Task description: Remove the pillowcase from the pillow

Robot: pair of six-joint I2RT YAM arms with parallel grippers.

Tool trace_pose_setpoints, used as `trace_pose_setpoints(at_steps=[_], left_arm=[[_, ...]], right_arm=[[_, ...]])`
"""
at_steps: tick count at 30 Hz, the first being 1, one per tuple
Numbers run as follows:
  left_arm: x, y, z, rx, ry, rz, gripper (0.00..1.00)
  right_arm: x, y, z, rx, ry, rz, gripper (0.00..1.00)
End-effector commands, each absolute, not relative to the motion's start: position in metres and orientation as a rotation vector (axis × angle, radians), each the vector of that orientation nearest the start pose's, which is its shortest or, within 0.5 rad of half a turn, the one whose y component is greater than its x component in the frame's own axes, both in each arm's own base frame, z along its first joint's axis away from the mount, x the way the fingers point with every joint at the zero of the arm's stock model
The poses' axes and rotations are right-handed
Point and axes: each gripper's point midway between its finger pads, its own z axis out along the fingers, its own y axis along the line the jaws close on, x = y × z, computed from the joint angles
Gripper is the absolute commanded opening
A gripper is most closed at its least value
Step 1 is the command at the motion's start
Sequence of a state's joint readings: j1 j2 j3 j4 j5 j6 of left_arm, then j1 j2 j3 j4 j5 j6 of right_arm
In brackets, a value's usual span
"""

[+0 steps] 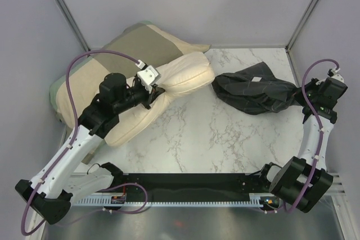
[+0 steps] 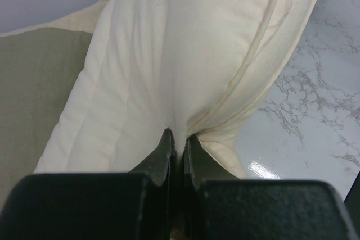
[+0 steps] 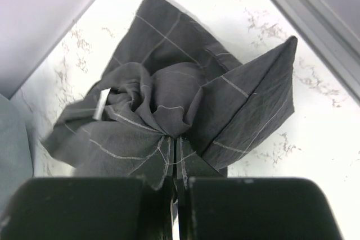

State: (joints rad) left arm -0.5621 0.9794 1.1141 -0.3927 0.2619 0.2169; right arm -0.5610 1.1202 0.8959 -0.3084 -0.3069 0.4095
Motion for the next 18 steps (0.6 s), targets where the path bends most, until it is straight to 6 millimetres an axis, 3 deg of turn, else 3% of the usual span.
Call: trace_pose_setpoints(at_steps=[1,8,12,15,16,18], left_arm=[[0.280,-0.179,0.358,0.723,1.542,-0.334,0.02],[0.255,-0.221,0.340,0.910,1.513,-0.532,0.02],[0.231,-0.246,0.328,1.022,1.494,-0.597,0.02],[0.223,-0.254,0.320,1.067,1.499,-0.611,0.04],[0.223,-0.254,0.319,1.066,1.506,-0.620,0.20],[0.221,-0.256,0.319,1.069,1.508,-0.639,0.51]], right_arm=[[0.333,-0.131,0.234,0.784,1.845,0.250,0.00],[0.330,-0.134,0.231,0.793,1.853,0.224,0.00],[0.326,-0.136,0.231,0.804,1.855,0.198,0.00],[0.324,-0.132,0.235,0.792,1.851,0.209,0.13],[0.324,-0.131,0.236,0.788,1.852,0.215,0.32],[0.321,-0.129,0.242,0.775,1.841,0.206,0.56]])
